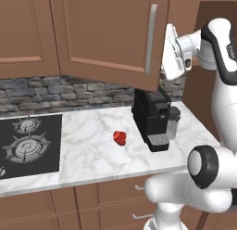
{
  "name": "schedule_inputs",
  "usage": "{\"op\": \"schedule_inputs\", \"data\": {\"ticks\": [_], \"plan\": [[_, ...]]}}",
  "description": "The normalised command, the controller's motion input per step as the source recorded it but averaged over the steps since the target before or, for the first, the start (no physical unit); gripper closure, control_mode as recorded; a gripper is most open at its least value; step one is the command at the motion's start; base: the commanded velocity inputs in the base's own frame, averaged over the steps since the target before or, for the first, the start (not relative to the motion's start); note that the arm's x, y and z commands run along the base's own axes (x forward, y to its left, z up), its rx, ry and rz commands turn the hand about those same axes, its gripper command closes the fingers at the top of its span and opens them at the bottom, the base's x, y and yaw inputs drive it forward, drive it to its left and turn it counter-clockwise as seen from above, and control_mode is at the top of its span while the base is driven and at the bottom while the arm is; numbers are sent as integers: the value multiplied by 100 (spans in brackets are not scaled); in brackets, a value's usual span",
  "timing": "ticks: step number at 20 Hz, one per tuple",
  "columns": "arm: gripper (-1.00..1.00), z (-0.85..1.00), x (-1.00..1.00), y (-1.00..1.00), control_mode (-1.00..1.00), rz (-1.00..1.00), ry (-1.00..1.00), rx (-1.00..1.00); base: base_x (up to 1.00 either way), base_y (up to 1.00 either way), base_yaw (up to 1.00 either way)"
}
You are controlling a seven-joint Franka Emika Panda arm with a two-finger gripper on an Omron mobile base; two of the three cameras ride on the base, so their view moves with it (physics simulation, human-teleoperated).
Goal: Retrieve the tupperware from the cabinet, then place the raw meat into the tupperware to avoid contamination.
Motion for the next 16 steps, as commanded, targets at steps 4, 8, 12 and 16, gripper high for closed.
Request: {"op": "schedule_inputs", "data": {"ticks": [4,8,12,16], "plan": [[-100,-3,-60,99,-100,0,6,1,0,0,0],[-100,-12,-26,100,-100,-6,3,-2,0,0,0],[-100,-4,-9,96,-100,-10,0,-4,0,0,0],[-100,-3,-8,93,-100,-11,0,-3,0,0,0]]}}
